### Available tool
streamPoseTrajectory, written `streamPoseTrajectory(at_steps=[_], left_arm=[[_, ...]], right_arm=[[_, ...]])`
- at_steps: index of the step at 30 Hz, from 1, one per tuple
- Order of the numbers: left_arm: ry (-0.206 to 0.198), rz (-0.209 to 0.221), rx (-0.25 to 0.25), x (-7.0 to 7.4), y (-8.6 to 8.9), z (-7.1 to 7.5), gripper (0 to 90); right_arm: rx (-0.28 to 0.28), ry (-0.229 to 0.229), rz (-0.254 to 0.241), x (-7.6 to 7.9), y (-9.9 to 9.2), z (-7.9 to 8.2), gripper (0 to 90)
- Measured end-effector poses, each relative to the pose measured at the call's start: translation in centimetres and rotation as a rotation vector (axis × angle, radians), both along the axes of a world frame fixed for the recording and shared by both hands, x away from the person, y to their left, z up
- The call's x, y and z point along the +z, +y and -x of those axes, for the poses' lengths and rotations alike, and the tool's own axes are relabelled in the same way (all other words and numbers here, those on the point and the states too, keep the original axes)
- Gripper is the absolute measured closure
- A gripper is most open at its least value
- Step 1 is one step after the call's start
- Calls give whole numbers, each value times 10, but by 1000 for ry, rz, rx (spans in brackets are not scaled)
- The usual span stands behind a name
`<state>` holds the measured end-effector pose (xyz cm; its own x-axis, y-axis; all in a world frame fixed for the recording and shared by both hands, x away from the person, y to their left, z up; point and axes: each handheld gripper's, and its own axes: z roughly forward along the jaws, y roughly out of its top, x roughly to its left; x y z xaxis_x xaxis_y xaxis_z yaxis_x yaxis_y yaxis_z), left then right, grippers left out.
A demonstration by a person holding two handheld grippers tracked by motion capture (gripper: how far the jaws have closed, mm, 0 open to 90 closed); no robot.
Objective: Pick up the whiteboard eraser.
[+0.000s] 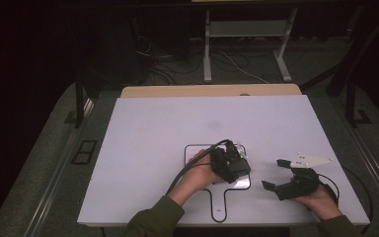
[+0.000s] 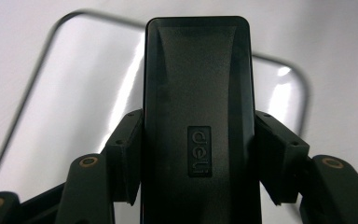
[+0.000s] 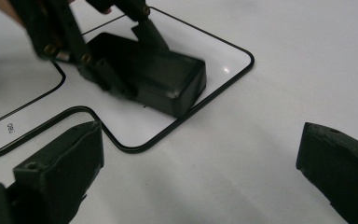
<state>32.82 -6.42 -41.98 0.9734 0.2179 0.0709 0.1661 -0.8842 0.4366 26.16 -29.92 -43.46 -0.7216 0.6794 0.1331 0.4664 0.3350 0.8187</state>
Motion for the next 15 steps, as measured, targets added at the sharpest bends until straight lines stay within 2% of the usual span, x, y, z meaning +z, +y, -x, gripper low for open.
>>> streamPoseTrajectory(at_steps=[2, 4, 10, 13, 15], left_arm=[[-1, 8, -6, -1, -3, 3, 389], [12, 14, -7, -1, 0, 0, 389], [-7, 15, 94, -1, 21, -21, 389], [-3, 19, 108, -1, 29, -26, 389], [-11, 14, 106, -1, 25, -23, 389]], right_arm=[[2, -3, 0, 0, 0, 0, 0], [0, -3, 0, 0, 0, 0, 0], [-2, -3, -3, 0, -1, 0, 0], [-4, -4, -4, 1, -2, 0, 0], [-4, -3, -4, 1, -1, 0, 0]])
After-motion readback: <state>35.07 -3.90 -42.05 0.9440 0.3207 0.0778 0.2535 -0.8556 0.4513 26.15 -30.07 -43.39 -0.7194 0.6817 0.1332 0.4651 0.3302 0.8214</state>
